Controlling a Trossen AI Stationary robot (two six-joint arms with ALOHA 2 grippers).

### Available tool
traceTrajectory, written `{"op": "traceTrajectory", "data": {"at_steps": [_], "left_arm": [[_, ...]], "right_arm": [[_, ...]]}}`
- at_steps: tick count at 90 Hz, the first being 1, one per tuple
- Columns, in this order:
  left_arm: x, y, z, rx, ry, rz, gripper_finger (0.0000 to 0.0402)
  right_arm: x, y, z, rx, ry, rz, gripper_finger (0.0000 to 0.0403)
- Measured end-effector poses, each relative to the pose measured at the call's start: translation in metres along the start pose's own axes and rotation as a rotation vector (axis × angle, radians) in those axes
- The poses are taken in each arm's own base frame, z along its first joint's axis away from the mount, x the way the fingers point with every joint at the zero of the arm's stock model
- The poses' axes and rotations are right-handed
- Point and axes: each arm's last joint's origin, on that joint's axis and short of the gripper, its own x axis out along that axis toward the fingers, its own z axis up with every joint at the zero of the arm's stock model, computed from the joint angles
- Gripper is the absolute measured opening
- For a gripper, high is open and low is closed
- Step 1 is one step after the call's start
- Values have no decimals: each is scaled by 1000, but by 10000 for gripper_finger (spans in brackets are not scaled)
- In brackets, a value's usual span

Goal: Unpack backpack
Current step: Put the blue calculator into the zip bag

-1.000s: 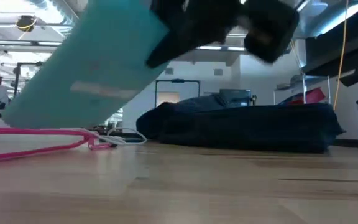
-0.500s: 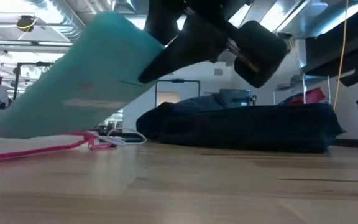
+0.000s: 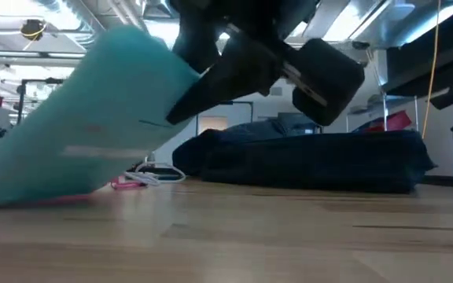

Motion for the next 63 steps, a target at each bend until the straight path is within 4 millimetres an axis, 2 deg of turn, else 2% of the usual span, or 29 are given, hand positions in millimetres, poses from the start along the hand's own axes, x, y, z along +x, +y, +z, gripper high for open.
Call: {"op": "traceTrajectory", "data": {"at_steps": [20,40,63], "left_arm": [[2,-3,2,16,-36,-28,0],[1,-9,6,77,-56,-68,0],[0,-10,11,95,-81,-72,0]], "right_arm": [[12,0,5,4,-61,-54,64],[15,-9,11,33,-130,-161,64],[37,8,9,-40,-120,-95,64]]}}
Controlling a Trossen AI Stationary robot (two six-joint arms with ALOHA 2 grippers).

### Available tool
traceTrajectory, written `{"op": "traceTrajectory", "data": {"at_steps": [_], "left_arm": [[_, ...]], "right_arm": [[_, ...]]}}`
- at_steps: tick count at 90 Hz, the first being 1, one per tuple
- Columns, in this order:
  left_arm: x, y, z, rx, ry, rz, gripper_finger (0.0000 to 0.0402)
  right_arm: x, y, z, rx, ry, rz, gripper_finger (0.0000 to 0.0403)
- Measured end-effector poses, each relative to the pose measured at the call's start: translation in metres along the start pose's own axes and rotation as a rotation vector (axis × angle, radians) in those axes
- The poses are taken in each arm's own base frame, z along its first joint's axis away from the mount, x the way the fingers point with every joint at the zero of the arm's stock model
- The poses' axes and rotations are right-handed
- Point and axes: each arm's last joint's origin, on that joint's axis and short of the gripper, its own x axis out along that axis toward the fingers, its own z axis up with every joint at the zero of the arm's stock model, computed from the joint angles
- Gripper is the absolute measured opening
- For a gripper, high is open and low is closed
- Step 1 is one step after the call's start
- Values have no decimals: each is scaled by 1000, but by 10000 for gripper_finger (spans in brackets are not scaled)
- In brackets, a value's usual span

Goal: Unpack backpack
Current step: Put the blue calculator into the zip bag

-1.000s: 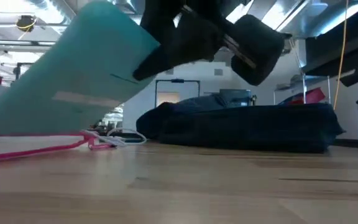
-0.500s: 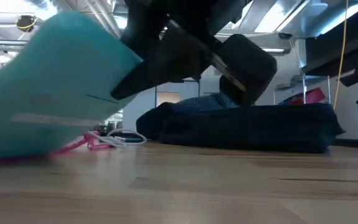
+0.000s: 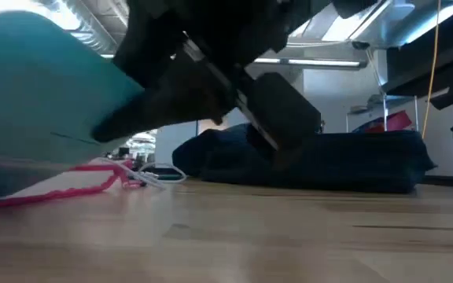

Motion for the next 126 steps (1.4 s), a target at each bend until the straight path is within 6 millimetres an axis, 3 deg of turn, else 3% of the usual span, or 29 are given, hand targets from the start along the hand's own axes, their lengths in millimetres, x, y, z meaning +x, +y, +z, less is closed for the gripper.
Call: {"op": "traceTrajectory", "data": {"at_steps": [48,79,126], "left_arm": [[0,0,0,37,-9,0,0],[0,0,0,51,0,1,0],[1,0,0,120,8,3,0]], "right_arm": [[-3,-2,-15,-153,453,-164,64],[1,-9,-35,-100,478,-137,64],[3,-9,-20,32,-52,70,65]]}}
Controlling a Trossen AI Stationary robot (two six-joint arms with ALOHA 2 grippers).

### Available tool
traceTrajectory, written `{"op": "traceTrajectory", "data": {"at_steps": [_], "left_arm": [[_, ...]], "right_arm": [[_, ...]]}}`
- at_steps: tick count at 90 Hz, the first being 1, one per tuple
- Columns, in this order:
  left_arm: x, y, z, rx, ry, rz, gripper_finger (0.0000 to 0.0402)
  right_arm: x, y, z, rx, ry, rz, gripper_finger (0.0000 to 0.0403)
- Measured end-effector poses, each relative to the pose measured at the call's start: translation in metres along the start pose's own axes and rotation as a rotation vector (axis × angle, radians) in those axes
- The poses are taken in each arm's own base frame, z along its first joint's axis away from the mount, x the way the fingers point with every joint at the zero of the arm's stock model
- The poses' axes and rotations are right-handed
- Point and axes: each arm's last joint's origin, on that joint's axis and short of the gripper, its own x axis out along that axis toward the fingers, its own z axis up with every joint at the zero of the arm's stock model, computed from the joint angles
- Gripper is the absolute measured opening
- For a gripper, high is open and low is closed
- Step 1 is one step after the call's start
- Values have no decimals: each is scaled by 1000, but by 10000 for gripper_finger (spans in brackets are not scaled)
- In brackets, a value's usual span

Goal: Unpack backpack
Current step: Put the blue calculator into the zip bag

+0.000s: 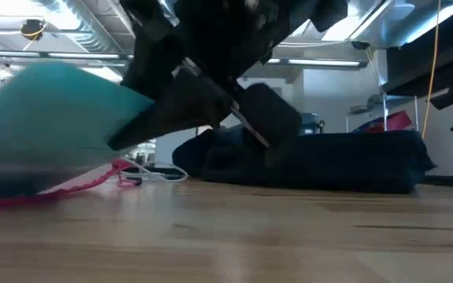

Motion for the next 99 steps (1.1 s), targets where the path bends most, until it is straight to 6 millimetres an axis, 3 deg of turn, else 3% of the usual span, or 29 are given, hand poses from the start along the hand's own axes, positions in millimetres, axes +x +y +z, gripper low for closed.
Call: {"op": "traceTrajectory", "data": {"at_steps": [13,37,60,75,99], "left_arm": [[0,-1,0,85,-4,-11,0],[0,-4,0,224,-7,-39,0],[0,-4,0,239,-20,-39,0],[0,-4,0,236,-23,-39,0],[0,-4,-1,240,-25,-39,0]], "right_arm": [[1,-4,3,-23,-68,-37,64],[3,-18,-23,-57,222,-188,64],[4,-21,-38,-7,236,-158,79],[5,-21,-31,34,110,-134,133],[-5,-19,-17,153,101,-130,276]]}}
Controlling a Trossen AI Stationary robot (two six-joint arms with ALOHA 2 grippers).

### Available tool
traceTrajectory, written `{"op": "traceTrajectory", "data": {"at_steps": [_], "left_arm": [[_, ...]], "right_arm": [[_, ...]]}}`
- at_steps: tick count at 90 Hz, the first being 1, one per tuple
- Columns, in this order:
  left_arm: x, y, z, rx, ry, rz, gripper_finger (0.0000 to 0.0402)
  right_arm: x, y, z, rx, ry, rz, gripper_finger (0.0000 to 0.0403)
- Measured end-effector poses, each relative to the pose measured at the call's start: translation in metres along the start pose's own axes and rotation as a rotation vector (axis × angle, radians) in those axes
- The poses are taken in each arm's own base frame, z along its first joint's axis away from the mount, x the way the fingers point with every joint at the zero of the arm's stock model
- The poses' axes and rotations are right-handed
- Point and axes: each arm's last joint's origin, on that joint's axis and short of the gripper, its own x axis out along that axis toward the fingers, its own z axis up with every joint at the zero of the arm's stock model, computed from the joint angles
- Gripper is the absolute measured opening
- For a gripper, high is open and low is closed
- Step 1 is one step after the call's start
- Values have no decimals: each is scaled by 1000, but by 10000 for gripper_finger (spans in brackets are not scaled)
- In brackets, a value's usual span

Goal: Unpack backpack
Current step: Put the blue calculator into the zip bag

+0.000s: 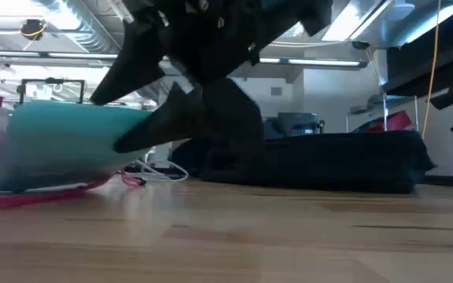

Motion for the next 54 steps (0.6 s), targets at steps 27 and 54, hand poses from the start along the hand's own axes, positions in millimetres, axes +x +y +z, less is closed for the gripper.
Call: {"op": "traceTrajectory", "data": {"at_steps": [27,54], "left_arm": [[1,-1,-5,6,-10,5,0],[-6,-9,-6,258,-76,-20,0]], "right_arm": [[-36,19,25,132,70,145,254],[-41,24,0,241,305,222,224]]}}
